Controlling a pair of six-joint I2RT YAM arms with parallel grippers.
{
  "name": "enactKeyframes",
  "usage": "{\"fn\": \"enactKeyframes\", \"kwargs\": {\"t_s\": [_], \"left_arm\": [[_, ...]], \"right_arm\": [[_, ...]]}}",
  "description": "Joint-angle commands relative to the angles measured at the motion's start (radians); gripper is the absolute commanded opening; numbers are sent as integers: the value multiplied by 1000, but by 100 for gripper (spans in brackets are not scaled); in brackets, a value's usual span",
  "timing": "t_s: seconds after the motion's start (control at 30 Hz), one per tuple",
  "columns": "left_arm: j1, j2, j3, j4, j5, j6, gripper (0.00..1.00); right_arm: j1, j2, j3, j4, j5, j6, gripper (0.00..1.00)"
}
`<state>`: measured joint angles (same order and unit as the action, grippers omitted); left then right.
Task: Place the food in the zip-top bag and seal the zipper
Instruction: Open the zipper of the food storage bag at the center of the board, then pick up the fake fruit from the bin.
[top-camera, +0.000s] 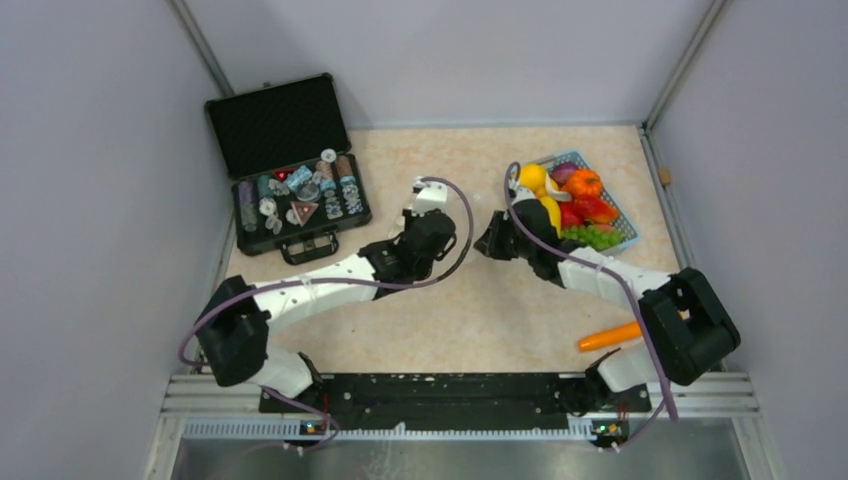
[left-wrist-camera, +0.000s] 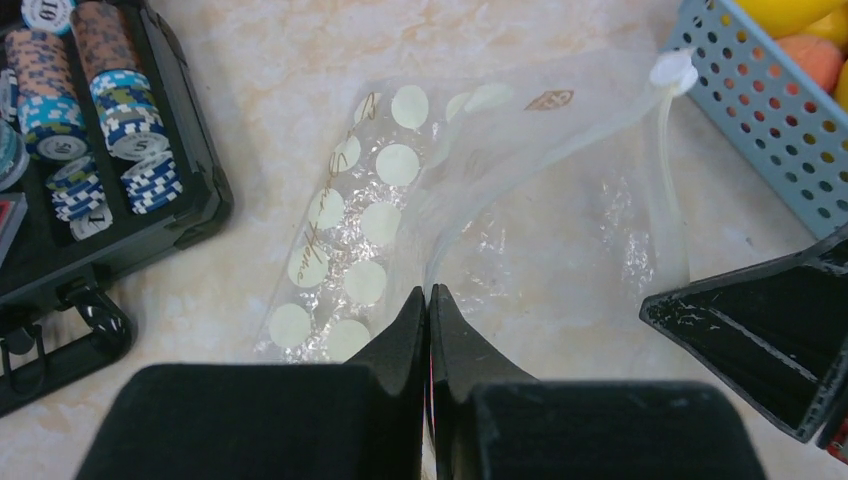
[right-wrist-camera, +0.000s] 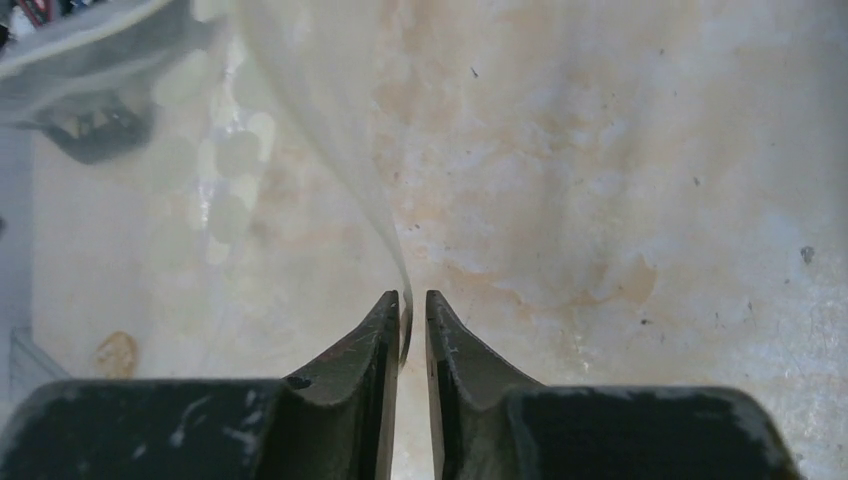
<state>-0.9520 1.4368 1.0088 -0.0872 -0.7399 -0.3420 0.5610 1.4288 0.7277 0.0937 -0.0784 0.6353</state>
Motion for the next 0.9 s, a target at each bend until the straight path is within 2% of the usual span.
{"fn": "enactKeyframes", "kwargs": {"t_s": [0.0,0.13,0.33,0.37,0.43,0.47,0.63,0.87], "left_arm": [[-7,70,97,-114,-41,-122,0],[-5,109,122,-140,-53,-188,0],[9,125,134,-145,-29,-206,0],[12,125,131,-145,-21,-211,0],[19,120,122,-140,0,-221,0],[21,118,116,-137,8,-225,0],[27,75,63,-99,56,-227,0],[46,16,3,-50,109,-222,0]], "right_arm": [[5,-54,66,-13,-29,-54,18],[6,-105,78,-55,21,-71,26],[3,-213,59,-120,168,-79,28],[-3,-233,53,-130,207,-80,34],[-25,-270,40,-154,296,-53,53],[-51,-284,33,-154,301,-52,55],[-253,-316,54,-222,291,-97,56],[-322,-253,91,-277,280,-203,56]]}}
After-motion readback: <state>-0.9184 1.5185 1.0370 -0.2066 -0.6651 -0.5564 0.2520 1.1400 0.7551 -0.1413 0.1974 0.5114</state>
